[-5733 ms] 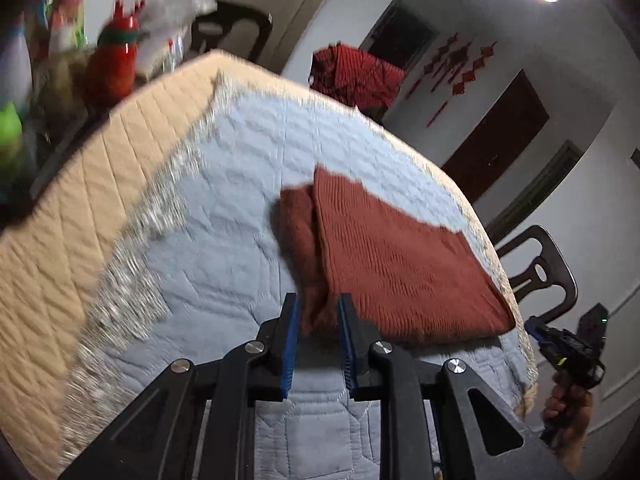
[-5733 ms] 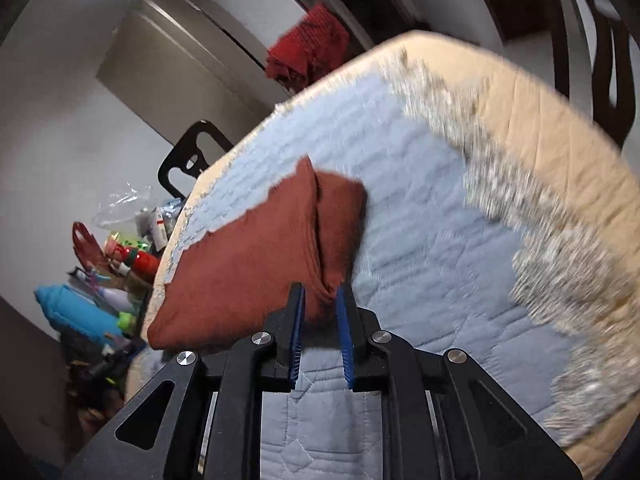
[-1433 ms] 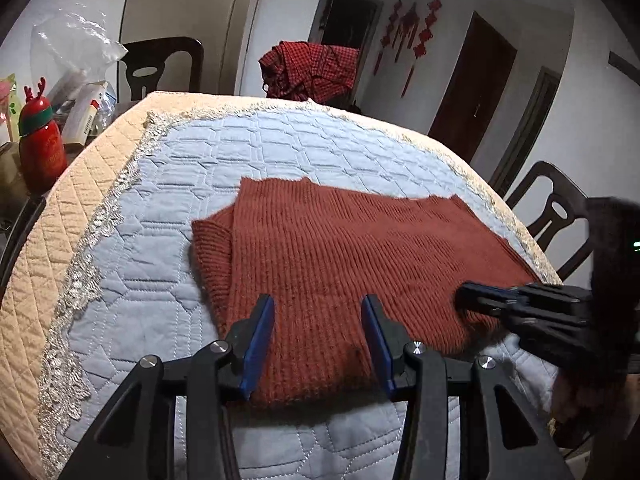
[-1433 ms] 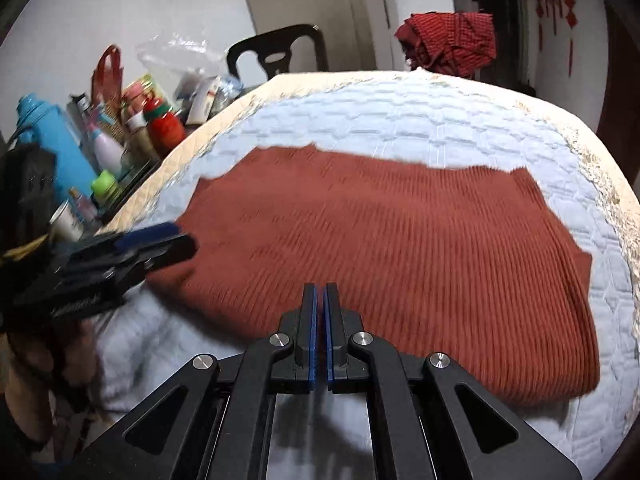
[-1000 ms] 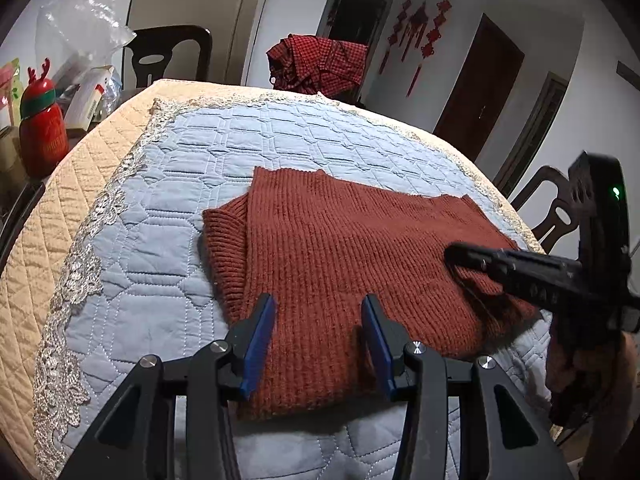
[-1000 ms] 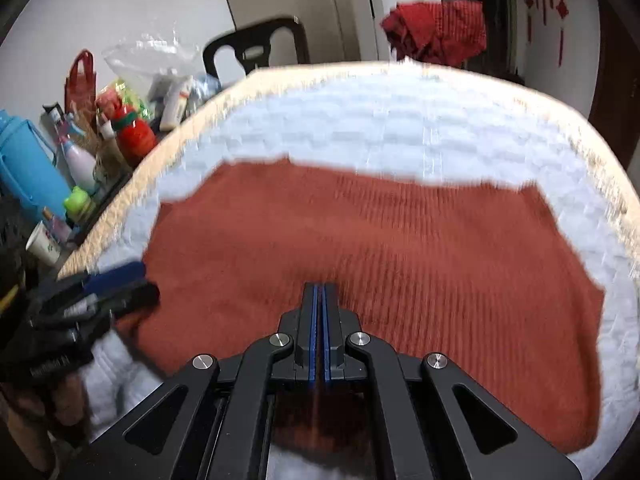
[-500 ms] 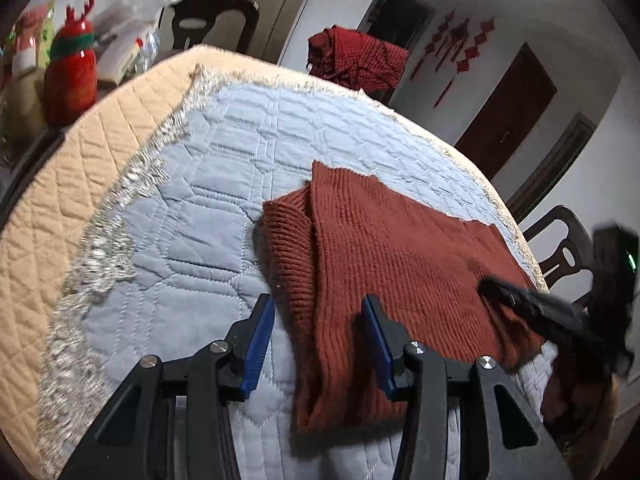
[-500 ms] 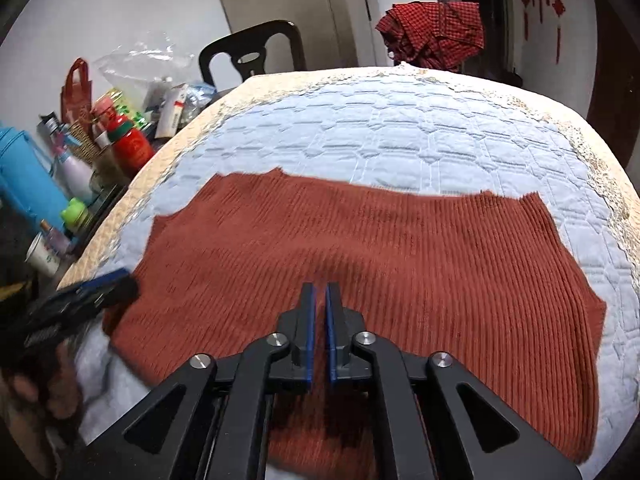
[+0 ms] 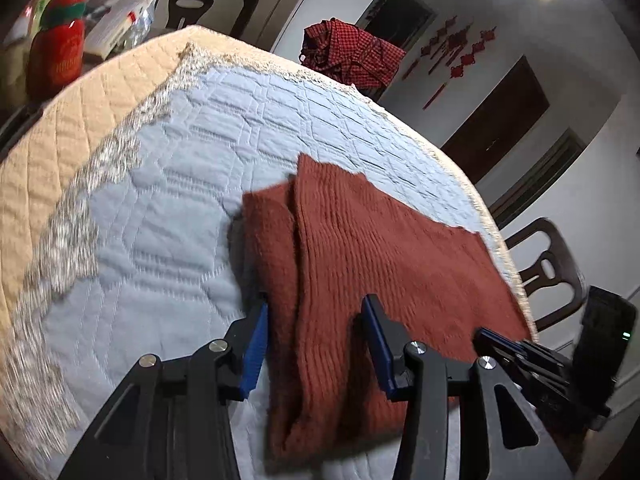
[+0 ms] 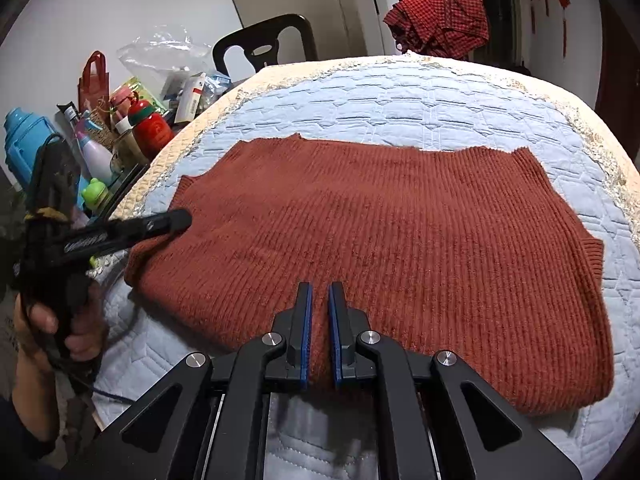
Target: Fold small clothes
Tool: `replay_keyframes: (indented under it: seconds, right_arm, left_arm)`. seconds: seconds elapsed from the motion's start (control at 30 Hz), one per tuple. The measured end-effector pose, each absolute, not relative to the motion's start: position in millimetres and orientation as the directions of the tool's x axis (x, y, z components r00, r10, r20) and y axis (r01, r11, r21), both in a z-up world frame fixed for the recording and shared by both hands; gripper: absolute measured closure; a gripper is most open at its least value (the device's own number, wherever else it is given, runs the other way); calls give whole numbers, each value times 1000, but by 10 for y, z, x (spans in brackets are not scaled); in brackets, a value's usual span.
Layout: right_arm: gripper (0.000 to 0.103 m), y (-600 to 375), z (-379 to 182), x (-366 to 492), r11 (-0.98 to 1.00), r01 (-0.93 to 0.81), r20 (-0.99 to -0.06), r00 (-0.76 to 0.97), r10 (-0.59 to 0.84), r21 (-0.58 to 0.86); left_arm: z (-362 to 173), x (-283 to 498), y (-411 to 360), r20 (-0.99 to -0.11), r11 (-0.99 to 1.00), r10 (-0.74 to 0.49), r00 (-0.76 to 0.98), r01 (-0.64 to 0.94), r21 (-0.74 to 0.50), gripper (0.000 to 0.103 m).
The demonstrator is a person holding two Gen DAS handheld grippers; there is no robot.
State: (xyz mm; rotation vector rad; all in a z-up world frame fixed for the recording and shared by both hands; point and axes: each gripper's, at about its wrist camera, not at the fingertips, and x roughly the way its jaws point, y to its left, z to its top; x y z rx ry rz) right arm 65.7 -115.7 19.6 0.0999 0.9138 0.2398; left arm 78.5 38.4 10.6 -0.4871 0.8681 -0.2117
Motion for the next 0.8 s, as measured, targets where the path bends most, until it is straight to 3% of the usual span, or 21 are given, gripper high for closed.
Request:
replay_keyframes:
  seconds: [0.57, 0.67, 0.8]
  right_arm:
    - [95, -1221, 164, 614, 958, -149, -753, 594, 284, 244]
    - [95, -1221, 172, 640, 958, -146, -758, 586, 285, 247]
    - [95, -1259, 242, 765, 954, -127, -756, 585, 294, 273]
  left_arm:
    - [65, 888, 352, -646, 830, -432, 629, -3, -558, 54]
    - [38, 828, 358, -645, 815, -451, 617, -9, -579, 77]
    - [10, 858, 422, -632, 790, -472, 614, -23, -613, 82]
